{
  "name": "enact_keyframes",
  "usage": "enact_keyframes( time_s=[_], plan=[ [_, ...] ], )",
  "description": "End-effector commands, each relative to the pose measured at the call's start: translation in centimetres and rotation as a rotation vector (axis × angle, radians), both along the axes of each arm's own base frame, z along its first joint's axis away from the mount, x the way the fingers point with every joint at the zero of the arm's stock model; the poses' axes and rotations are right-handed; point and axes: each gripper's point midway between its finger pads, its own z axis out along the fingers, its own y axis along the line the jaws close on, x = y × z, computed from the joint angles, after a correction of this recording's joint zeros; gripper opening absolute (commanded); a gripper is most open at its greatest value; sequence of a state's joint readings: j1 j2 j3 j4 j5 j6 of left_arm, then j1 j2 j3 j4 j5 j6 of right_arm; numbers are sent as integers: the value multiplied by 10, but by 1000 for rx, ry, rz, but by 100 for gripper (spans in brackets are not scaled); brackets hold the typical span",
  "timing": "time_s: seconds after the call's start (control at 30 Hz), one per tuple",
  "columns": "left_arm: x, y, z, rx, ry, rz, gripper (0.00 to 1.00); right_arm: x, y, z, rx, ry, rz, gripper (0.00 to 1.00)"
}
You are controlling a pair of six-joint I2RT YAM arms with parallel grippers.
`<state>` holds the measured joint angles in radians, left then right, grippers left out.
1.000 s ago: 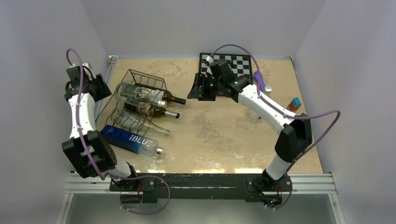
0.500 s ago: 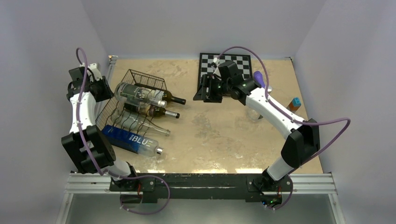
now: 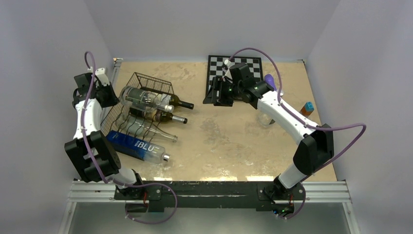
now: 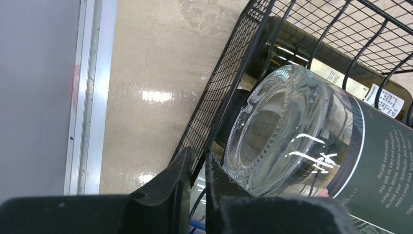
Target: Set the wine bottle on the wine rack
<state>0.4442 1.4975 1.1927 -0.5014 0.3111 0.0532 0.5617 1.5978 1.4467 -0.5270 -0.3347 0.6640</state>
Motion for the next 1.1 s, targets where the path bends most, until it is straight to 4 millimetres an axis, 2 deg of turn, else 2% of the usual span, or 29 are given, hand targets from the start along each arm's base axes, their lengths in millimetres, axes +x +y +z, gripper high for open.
enact_keyframes(
  time_s=[0.0,0.03,0.13,0.3,0.53,0.73,0.83,0.97,1.07],
  plan=[
    [22,-10,8,-17,-76,-46,6,1,2,9,16,-26,20,63],
    [24,-13,8,-18,-74,-56,0,1,1,10,16,-27,19,64],
    [29,-23,6,-43,-67,-67,0,-1,-4,14,2,-40,14,63],
    [38,-42,-5,-186,-44,-1,0,-2,-16,24,-27,-68,-11,63],
    [41,-62,-15,-303,-18,84,0,0,-42,30,-86,-106,-72,63],
    [48,-80,-19,-317,-5,100,0,6,-71,32,-141,-125,-141,64],
    [50,-79,-16,-315,-3,121,0,8,-89,39,-181,-150,-181,67],
    [55,-77,-8,-311,-11,121,0,8,-118,55,-245,-212,-245,81],
    [55,-73,1,-272,-7,126,17,8,-143,66,-313,-248,-307,86]
  ],
)
